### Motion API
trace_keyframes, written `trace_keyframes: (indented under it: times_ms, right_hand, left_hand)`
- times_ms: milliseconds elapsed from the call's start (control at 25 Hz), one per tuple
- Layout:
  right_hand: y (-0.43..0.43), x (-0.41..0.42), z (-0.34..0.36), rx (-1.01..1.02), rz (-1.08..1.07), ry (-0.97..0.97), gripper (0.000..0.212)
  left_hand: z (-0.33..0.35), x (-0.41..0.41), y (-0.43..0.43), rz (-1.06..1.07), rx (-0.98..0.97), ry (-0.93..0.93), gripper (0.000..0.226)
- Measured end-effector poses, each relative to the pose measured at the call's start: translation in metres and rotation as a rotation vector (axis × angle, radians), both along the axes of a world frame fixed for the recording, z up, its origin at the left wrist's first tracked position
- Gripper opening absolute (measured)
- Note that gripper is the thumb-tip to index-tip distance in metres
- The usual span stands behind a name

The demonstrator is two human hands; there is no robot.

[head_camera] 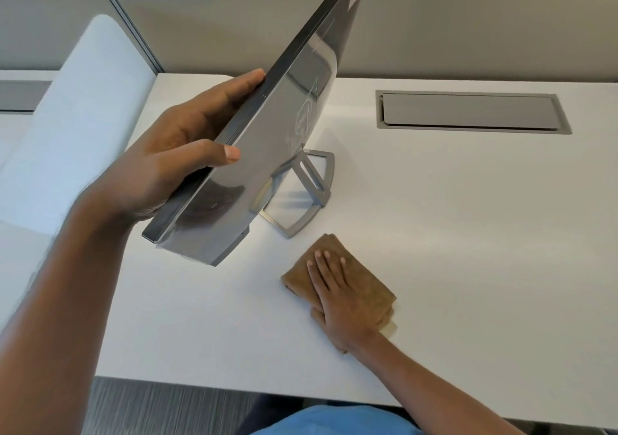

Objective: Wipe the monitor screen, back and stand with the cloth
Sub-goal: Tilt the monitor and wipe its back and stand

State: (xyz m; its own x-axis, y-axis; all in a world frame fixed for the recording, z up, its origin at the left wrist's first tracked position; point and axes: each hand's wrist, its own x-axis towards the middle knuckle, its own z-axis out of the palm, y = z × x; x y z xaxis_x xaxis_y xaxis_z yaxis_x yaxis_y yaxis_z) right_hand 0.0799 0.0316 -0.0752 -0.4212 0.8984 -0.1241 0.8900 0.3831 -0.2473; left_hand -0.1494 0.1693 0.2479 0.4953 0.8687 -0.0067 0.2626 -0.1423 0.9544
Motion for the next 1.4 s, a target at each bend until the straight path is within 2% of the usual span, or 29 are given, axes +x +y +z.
trace_keyframes:
  times_ms: [120,240,320,360,480,520,560,600,640,680,760,840,920,960,1160,1280,1400]
  right_hand:
    - [0.011,-0.016,-0.002,0.053,-0.059,0.232,0.068]
    - [0.032,-0.049,0.014,0.156,-0.138,0.441,0.061]
    - [0.054,-0.07,0.023,0.208,-0.062,0.347,0.065]
    - [0.066,-0.077,0.025,0.202,-0.011,0.257,0.069]
    - [0.083,-0.086,0.016,0.081,0.029,0.042,0.08]
    - [0.086,-0.088,0.011,0.075,0.037,0.006,0.082]
    - [0.087,-0.087,0.009,0.068,0.042,0.035,0.081]
    - [0.09,-0.087,0.011,0.094,0.048,0.112,0.074]
    - [0.096,-0.087,0.011,0.118,0.056,0.216,0.063]
    - [0.103,-0.086,0.011,0.082,0.09,0.252,0.063]
    - [0.113,-0.081,0.006,0.112,0.137,-0.002,0.081]
    - [0.113,-0.077,0.002,0.147,0.11,-0.061,0.091]
    - [0.107,-0.068,-0.003,0.166,0.125,-0.096,0.094]
    - [0.102,-0.063,-0.002,0.18,0.13,-0.106,0.095]
    - [0.097,-0.064,0.002,0.18,0.141,-0.131,0.089]
    - [0.117,-0.08,0.006,0.118,0.2,-0.134,0.089]
    - [0.125,-0.088,0.009,0.105,0.243,-0.135,0.086]
  left_hand:
    - [-0.004,-0.002,-0.001,-0.005,0.026,0.004,0.076]
    - [-0.003,0.003,-0.002,-0.019,-0.01,0.031,0.075]
    - [0.005,0.0,-0.007,0.003,-0.031,0.031,0.071]
    - [0.009,-0.005,-0.011,0.009,0.023,0.074,0.07]
    - [0.029,-0.009,-0.032,0.105,0.321,0.401,0.065]
    - [0.027,-0.002,-0.044,0.168,0.37,0.432,0.06]
    - [0.019,0.01,-0.059,0.229,0.336,0.388,0.054]
    - [0.013,0.029,-0.079,0.231,0.38,0.419,0.046]
    - [0.01,0.049,-0.104,0.184,0.451,0.453,0.043]
    - [0.0,0.064,-0.131,0.128,0.445,0.485,0.047]
    - [-0.044,0.065,-0.165,0.085,0.502,0.539,0.041]
    - [-0.106,0.046,-0.172,0.093,0.483,0.682,0.052]
    - [-0.145,0.036,-0.169,0.167,0.338,0.722,0.057]
    - [-0.16,0.034,-0.164,0.202,0.328,0.733,0.056]
    - [-0.17,0.033,-0.149,0.351,0.549,0.835,0.07]
    - [-0.171,0.043,-0.145,0.348,0.557,0.984,0.081]
    - [-0.205,0.04,-0.135,0.292,0.562,1.099,0.083]
